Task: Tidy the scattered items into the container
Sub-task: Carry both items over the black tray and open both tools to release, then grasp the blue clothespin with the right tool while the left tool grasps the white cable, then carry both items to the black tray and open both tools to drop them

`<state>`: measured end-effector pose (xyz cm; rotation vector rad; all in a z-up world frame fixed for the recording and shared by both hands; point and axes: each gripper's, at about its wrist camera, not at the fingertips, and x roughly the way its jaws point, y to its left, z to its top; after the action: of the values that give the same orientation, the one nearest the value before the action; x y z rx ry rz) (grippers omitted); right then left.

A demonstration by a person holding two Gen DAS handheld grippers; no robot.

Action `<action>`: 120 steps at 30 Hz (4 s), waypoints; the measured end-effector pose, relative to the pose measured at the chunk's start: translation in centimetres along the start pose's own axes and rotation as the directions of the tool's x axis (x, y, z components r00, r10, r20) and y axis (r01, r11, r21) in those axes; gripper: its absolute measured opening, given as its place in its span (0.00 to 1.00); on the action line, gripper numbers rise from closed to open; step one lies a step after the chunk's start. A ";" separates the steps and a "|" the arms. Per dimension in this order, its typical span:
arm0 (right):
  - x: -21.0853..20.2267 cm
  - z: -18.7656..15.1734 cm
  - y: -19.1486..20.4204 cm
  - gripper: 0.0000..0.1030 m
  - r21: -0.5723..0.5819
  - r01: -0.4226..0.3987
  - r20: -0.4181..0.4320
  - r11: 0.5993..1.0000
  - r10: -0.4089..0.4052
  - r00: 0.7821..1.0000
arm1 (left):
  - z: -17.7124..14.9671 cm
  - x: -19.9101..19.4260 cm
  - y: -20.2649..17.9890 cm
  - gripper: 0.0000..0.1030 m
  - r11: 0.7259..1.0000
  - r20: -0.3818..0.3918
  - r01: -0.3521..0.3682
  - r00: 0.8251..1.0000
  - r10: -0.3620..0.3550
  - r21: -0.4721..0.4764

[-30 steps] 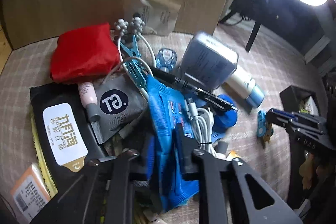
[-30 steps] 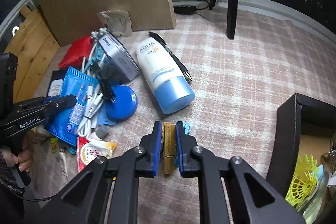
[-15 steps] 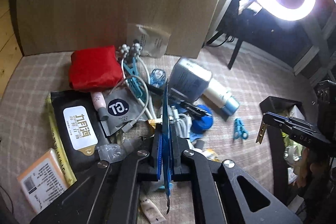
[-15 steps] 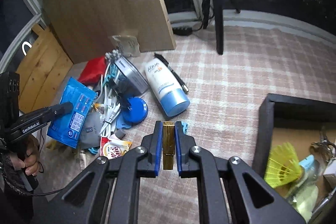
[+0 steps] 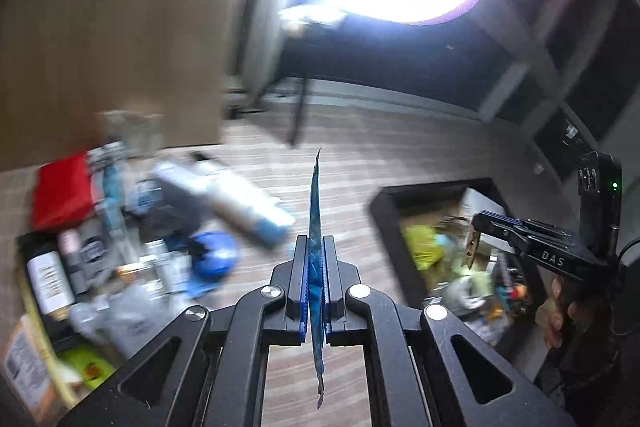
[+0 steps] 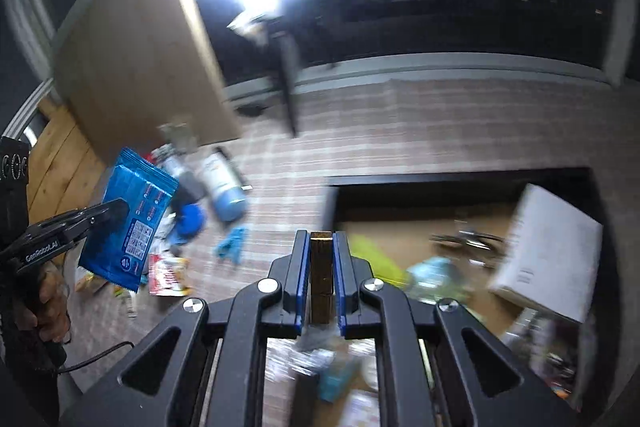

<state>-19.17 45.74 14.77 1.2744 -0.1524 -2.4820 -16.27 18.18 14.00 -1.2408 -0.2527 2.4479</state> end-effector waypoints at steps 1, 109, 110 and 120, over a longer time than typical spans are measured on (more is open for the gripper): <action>-0.5 -0.3 -1.2 0.11 0.019 0.016 0.004 1.000 -0.016 1.000 | 0.2 0.6 -1.3 0.04 1.000 -0.005 0.015 1.000 -0.015 0.015; 7.3 -0.2 8.5 0.26 -0.071 -0.070 -0.116 0.995 0.061 0.991 | -1.9 0.1 6.0 0.13 0.984 -0.065 -0.140 0.989 0.134 -0.111; 6.6 -0.1 7.8 0.26 -0.061 -0.055 -0.101 0.997 0.049 0.994 | -1.5 0.2 4.8 0.13 0.989 -0.059 -0.118 0.992 0.113 -0.093; -1.7 -1.1 -3.2 0.26 0.115 0.128 0.001 0.985 -0.129 0.992 | 0.6 3.4 -6.9 0.13 0.993 -0.082 0.080 0.994 -0.073 0.082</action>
<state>-18.22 49.44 14.64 1.3602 -0.2245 -2.6216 -16.88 25.86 14.09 -1.2643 -0.1691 2.3140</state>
